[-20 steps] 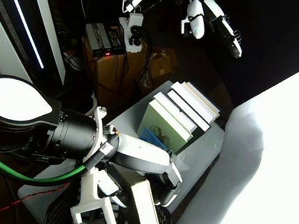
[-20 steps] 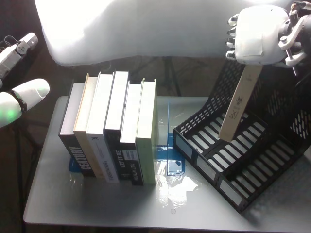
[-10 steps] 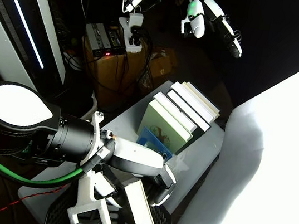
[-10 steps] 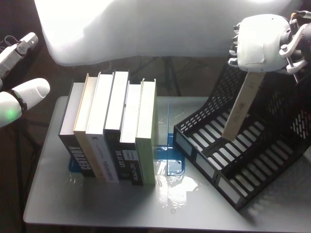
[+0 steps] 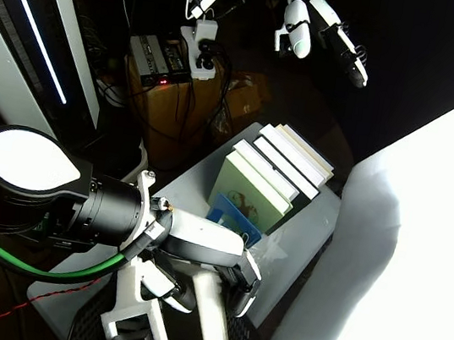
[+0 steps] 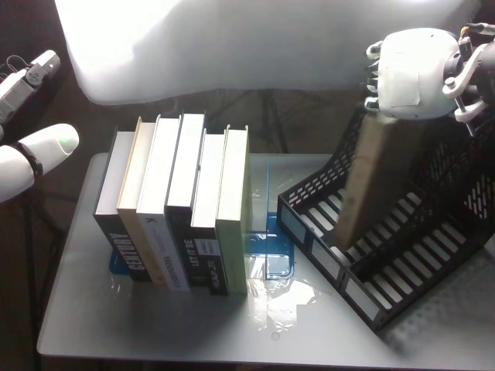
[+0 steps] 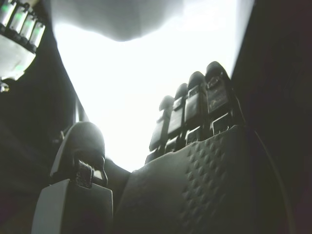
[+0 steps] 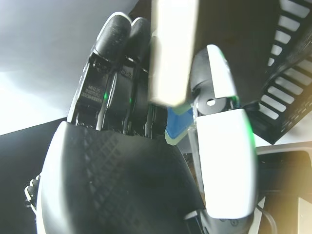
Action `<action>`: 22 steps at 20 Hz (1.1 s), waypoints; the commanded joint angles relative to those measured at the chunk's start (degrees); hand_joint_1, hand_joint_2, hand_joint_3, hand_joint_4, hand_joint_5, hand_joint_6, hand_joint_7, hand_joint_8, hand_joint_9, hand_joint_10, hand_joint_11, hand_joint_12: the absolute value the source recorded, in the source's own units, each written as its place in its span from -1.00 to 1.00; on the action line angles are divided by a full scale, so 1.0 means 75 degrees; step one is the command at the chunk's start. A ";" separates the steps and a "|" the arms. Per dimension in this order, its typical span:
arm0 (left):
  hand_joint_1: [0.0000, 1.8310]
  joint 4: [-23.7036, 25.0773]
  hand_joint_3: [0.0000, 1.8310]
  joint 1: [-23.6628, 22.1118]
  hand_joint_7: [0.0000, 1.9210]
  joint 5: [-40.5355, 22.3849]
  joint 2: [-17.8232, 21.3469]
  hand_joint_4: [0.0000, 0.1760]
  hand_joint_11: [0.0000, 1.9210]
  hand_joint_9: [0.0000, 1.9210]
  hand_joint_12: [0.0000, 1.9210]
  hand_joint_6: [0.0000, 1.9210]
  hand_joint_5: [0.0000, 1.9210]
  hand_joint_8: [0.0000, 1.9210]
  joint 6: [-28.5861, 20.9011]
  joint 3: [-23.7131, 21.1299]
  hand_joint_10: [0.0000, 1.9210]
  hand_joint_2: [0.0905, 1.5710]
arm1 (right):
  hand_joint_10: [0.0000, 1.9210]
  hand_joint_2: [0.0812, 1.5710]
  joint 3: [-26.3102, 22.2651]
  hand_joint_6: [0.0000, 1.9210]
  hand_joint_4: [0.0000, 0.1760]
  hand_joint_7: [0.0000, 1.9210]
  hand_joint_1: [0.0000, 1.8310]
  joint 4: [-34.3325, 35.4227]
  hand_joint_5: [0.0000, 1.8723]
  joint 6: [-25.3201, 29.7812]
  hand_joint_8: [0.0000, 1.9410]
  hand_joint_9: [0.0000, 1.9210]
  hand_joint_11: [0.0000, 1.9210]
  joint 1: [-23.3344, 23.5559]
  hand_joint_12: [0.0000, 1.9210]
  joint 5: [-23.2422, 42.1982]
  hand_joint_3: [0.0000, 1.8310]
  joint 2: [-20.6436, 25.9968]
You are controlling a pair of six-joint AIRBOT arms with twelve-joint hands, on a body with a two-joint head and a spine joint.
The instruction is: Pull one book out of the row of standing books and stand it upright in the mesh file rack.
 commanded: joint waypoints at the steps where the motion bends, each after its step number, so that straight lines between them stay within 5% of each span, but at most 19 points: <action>1: -0.72 -0.0067 -1.00 -0.0061 -1.00 -0.0975 0.0005 -0.50 -1.00 -1.00 -1.00 -1.00 -0.98 -1.00 -0.0037 0.0021 -1.00 0.70 | -0.49 0.41 -0.0007 -0.91 -1.00 -0.42 0.27 0.0006 -0.51 -0.0085 -0.88 -0.46 -0.76 0.0020 0.49 -0.0273 -1.00 0.0066; 3: -0.71 -0.0067 -1.00 -0.0060 -1.00 -0.0974 0.0001 -0.52 -1.00 -1.00 -1.00 -1.00 -0.98 -1.00 -0.0037 0.0025 -1.00 0.70 | -0.67 0.36 -0.0028 -0.99 -1.00 -0.60 0.25 -0.0029 -0.70 -0.0085 -0.99 -0.62 -0.98 0.0020 0.48 -0.0270 -1.00 0.0083; 6: -0.70 -0.0069 -1.00 -0.0058 -1.00 -0.0972 -0.0002 -0.61 -1.00 -1.00 -1.00 -1.00 -0.97 -1.00 -0.0037 0.0028 -1.00 0.71 | -0.80 0.38 -0.0133 -1.00 -1.00 -0.87 0.11 -0.0078 -0.96 -0.0085 -1.00 -0.83 -1.00 0.0020 0.43 -0.0275 -0.99 0.0097; 7: -0.71 -0.0069 -1.00 -0.0057 -1.00 -0.0971 -0.0003 -0.50 -1.00 -1.00 -1.00 -1.00 -0.98 -1.00 -0.0037 0.0029 -1.00 0.71 | -0.93 0.44 -0.0201 -1.00 -1.00 -0.99 -0.05 -0.0089 -1.00 -0.0085 -1.00 -0.98 -1.00 0.0020 0.06 -0.0276 -0.99 0.0120; 8: -0.72 -0.0069 -1.00 -0.0055 -1.00 -0.0970 -0.0004 -0.48 -1.00 -1.00 -1.00 -1.00 -0.99 -1.00 -0.0037 0.0027 -1.00 0.70 | -1.00 0.42 -0.0249 -1.00 -0.81 -1.00 -0.10 -0.0091 -1.00 -0.0085 -1.00 -1.00 -1.00 0.0020 -0.04 -0.0276 -1.00 0.0198; 9: -0.70 -0.0069 -1.00 -0.0053 -1.00 -0.0971 -0.0005 -0.55 -1.00 -1.00 -1.00 -1.00 -0.98 -1.00 -0.0037 0.0026 -1.00 0.70 | -1.00 0.44 -0.0301 -1.00 -0.26 -1.00 -0.18 -0.0098 -1.00 -0.0085 -1.00 -1.00 -1.00 0.0021 -0.27 -0.0276 -1.00 0.0256; 10: -0.70 -0.0069 -1.00 -0.0048 -1.00 -0.0977 -0.0005 -0.49 -1.00 -1.00 -1.00 -1.00 -0.98 -1.00 -0.0037 0.0024 -1.00 0.70 | -1.00 0.44 -0.0435 -1.00 -0.13 -1.00 -0.23 -0.0110 -1.00 -0.0085 -1.00 -1.00 -1.00 0.0034 -0.40 -0.0276 -1.00 0.0389; 11: -0.68 -0.0069 -1.00 -0.0047 -1.00 -0.0979 -0.0004 -0.59 -1.00 -1.00 -1.00 -0.99 -0.97 -1.00 -0.0037 0.0022 -1.00 0.71 | -1.00 0.43 -0.0529 -1.00 -0.42 -1.00 -0.23 -0.0110 -1.00 -0.0085 -1.00 -1.00 -1.00 0.0071 -0.88 -0.0276 -1.00 0.0468; 12: -0.68 -0.0069 -1.00 -0.0045 -1.00 -0.0981 -0.0003 -0.61 -1.00 -1.00 -1.00 -1.00 -0.98 -1.00 -0.0037 0.0020 -1.00 0.71 | -1.00 0.43 -0.0685 -1.00 -0.89 -1.00 -0.28 -0.0111 -1.00 -0.0085 -1.00 -1.00 -1.00 0.0141 -0.98 -0.0276 -1.00 0.0621; 13: -0.70 -0.0069 -1.00 -0.0043 -1.00 -0.0986 -0.0003 -0.66 -1.00 -1.00 -1.00 -1.00 -0.98 -1.00 -0.0037 0.0018 -1.00 0.71 | -1.00 0.44 -0.0898 -1.00 -1.00 -1.00 -0.25 -0.0081 -1.00 -0.0085 -1.00 -1.00 -1.00 0.0246 -1.00 -0.0276 -1.00 0.0849; 16: -0.66 -0.0070 -1.00 -0.0029 -1.00 -0.0994 -0.0003 -0.60 -1.00 -1.00 -1.00 -1.00 -0.97 -1.00 -0.0037 0.0010 -1.00 0.70 | -1.00 0.52 -0.1392 -1.00 -1.00 -1.00 -0.46 0.0446 -1.00 -0.0085 -1.00 -1.00 -1.00 0.0430 -1.00 0.0092 -0.98 0.1470; 18: -0.68 -0.0090 -1.00 -0.0007 -1.00 -0.1023 0.0007 -0.58 -1.00 -1.00 -1.00 -1.00 -0.98 -1.00 -0.0037 0.0001 -1.00 0.70 | -1.00 0.55 -0.1660 -1.00 -1.00 -1.00 -0.56 0.2289 -1.00 -0.0085 -1.00 -1.00 -1.00 0.0369 -1.00 0.0629 -0.97 0.1889; 20: -0.68 -0.0110 -1.00 0.0018 -1.00 -0.1045 0.0017 -0.56 -1.00 -1.00 -1.00 -1.00 -0.97 -1.00 -0.0037 -0.0008 -1.00 0.70 | -1.00 0.64 -0.1829 -1.00 -1.00 -1.00 -0.51 0.3073 -1.00 -0.0085 -1.00 -1.00 -1.00 0.0226 -0.50 0.1185 -0.99 0.2183; 22: -0.67 -0.0141 -1.00 0.0052 -1.00 -0.1067 0.0026 -0.52 -1.00 -1.00 -1.00 -1.00 -0.98 -1.00 -0.0037 -0.0019 -1.00 0.70 | -1.00 0.66 -0.2094 -1.00 -1.00 -1.00 -0.46 0.4779 -1.00 -0.0085 -1.00 -1.00 -1.00 -0.0125 -0.92 0.1756 -1.00 0.2477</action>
